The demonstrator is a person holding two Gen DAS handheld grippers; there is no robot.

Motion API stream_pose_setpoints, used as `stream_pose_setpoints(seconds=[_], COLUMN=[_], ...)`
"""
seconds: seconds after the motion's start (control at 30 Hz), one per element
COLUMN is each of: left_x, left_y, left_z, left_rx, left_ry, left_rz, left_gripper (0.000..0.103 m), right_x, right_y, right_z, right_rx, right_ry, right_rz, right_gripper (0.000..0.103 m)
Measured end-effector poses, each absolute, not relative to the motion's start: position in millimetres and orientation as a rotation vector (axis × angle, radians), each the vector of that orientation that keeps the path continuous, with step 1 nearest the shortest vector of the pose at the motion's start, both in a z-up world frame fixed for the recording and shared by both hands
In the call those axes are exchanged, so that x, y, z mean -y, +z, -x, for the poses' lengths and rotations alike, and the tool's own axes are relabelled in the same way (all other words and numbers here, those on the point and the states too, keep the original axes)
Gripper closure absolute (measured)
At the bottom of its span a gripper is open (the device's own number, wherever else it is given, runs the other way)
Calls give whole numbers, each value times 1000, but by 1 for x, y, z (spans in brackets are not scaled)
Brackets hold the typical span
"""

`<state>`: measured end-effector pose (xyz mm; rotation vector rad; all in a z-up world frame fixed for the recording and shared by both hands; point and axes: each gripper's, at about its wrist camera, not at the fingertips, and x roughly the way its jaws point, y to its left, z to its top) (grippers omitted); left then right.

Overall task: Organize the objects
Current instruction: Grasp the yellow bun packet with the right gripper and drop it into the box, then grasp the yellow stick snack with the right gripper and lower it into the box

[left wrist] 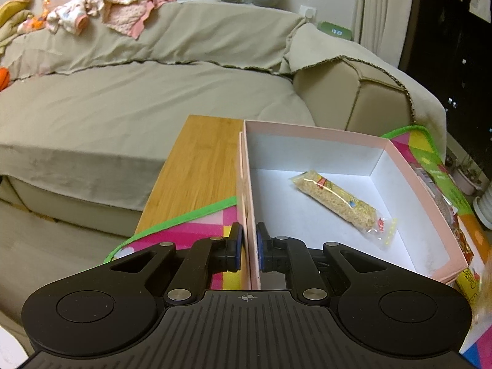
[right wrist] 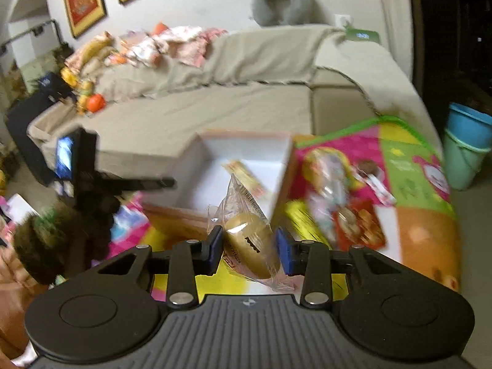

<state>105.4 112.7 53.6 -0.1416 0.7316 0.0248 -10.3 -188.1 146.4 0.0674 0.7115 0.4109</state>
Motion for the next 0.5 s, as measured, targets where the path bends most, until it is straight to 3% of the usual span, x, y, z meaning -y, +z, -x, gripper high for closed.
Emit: stream_pose_setpoints(seconds=[0.23,0.3,0.5], left_x=[-114,-114,-116], left_y=[53,53,54], left_z=[-105,-104,-105], left_rx=[-731,-732,-732], left_ry=[22,20,15], left_rz=[144,145,145], left_gripper=[91,91,91], right_x=[142,127,131], right_y=[177,175,143], right_z=[-52,-79,-97], right_rx=[-542,-550,-631], right_ry=[519,525,482], right_rz=[-224,-255,-302], right_gripper=[66,59,59])
